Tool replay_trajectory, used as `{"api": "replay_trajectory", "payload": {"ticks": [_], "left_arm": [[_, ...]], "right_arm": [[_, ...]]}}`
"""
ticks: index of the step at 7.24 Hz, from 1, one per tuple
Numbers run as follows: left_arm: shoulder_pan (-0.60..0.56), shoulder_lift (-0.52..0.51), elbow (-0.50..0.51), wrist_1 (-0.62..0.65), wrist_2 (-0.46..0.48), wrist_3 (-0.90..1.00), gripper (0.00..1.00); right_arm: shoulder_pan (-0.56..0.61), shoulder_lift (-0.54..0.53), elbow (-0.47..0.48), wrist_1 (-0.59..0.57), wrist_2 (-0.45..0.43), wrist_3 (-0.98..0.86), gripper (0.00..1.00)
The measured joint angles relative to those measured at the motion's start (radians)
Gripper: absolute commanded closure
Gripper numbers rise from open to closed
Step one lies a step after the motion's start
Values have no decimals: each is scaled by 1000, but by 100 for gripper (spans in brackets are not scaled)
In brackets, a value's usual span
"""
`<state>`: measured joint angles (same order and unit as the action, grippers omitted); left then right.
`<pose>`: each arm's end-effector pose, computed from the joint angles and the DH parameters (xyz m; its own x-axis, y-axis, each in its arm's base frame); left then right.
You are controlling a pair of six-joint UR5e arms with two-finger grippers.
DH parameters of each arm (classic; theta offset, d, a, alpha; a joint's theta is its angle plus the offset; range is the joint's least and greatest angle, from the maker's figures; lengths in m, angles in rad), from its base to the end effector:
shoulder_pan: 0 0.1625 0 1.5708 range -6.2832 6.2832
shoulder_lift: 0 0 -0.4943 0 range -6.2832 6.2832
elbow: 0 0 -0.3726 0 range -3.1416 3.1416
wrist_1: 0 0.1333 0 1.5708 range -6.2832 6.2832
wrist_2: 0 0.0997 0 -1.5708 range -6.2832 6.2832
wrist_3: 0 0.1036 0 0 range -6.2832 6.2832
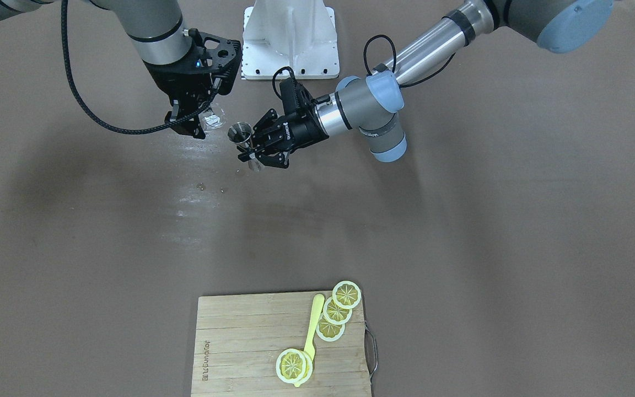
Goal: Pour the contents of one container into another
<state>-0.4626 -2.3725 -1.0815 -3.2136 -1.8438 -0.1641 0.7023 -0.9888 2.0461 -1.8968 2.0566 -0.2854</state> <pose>0.6374 -0.4356 0.2619 0.1485 0.9876 -0.0517 0.3648 -0.0061 0.9311 -0.3956 -0.4460 0.2525 0.1598 -0.9764 0.1454 0.6390 0.2146 0.7387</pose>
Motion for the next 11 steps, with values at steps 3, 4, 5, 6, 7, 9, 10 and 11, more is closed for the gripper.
{"api": "replay_trajectory", "payload": {"ticks": [3, 4, 5, 6, 7, 9, 10, 11], "left_arm": [[-3, 36, -31, -14, 0, 0, 100], [-9, 55, -50, -14, 1, -1, 100], [-17, 80, -74, -12, 9, 0, 100], [-24, 117, -108, -8, 26, 0, 100], [-29, 155, -144, -6, 45, -9, 100], [-49, 223, -214, -3, 76, -55, 100], [-55, 255, -246, -2, 110, -79, 100], [-58, 295, -290, 1, 151, -118, 100]], "right_arm": [[51, -134, 83, 71, 39, -3, 100], [69, -204, 92, 155, 53, 1, 100], [90, -271, 94, 236, 72, 12, 100], [116, -330, 94, 305, 88, 26, 100], [146, -384, 89, 378, 95, 46, 100], [207, -531, 43, 634, 107, 137, 100], [234, -598, -13, 806, 125, 177, 100], [262, -645, -84, 978, 149, 212, 100]]}}
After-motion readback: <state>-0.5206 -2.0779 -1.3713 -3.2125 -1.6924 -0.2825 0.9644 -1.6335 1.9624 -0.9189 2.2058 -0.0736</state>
